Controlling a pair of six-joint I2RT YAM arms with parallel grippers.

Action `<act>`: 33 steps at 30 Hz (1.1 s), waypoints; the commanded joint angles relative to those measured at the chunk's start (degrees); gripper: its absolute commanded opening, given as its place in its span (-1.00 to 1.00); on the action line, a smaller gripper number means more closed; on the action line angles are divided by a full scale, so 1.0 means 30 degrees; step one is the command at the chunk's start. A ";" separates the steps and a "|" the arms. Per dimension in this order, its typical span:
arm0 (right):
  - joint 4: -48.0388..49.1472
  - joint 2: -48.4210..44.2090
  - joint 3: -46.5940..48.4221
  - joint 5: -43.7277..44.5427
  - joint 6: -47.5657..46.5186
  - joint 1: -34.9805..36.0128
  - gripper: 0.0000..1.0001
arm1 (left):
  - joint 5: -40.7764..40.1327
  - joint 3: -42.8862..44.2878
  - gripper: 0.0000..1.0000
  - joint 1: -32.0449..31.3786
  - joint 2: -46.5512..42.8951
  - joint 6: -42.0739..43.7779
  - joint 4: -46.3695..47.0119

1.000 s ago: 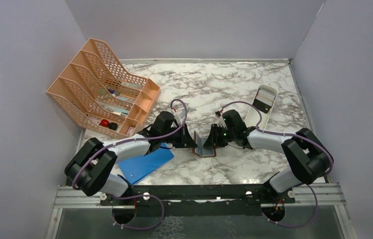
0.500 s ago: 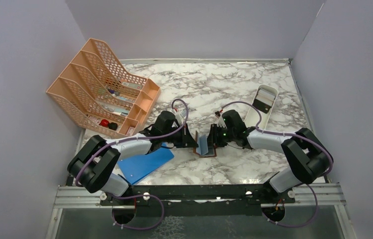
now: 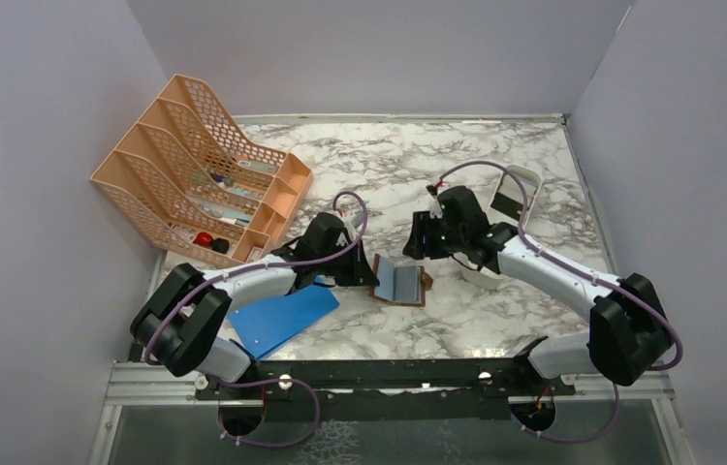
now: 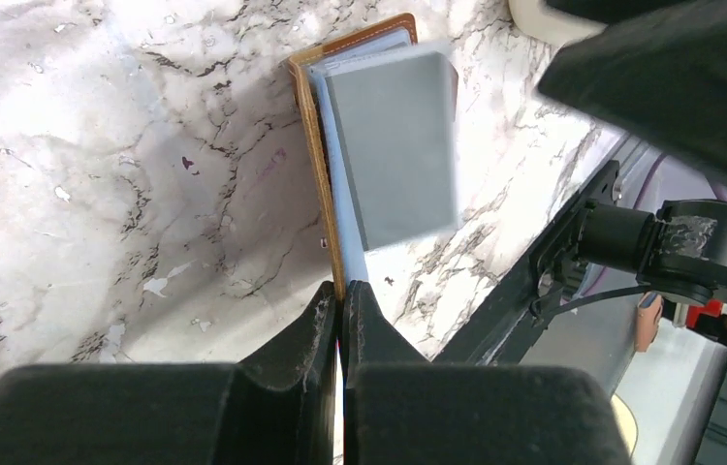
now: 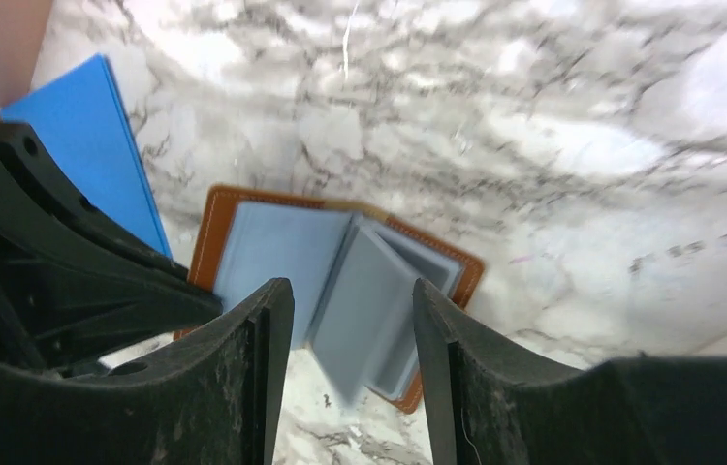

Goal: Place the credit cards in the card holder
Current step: Turn over the card slot in the card holder, then pick up the credit card from the storage box.

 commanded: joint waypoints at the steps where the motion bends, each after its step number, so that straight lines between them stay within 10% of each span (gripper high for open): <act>1: -0.2464 -0.0371 0.2170 0.3424 -0.2408 0.0000 0.08 | -0.0245 0.0582 -0.93 0.0183 -0.0603 0.0598 -0.0329; 13: -0.2822 0.0764 0.4360 0.8270 -0.7945 -0.3340 0.08 | 0.1606 -0.0094 -0.83 0.0470 0.0109 -0.0118 0.1646; 21: -0.3374 0.2183 0.5653 0.5041 -1.0900 -0.9076 0.08 | 0.1250 0.0523 -0.73 0.0493 0.0238 0.0403 -0.0001; 33: -0.2970 0.4690 0.6408 0.4415 -1.6314 -1.1222 0.10 | 0.1145 0.0531 -0.62 0.0493 0.0564 0.0213 -0.0089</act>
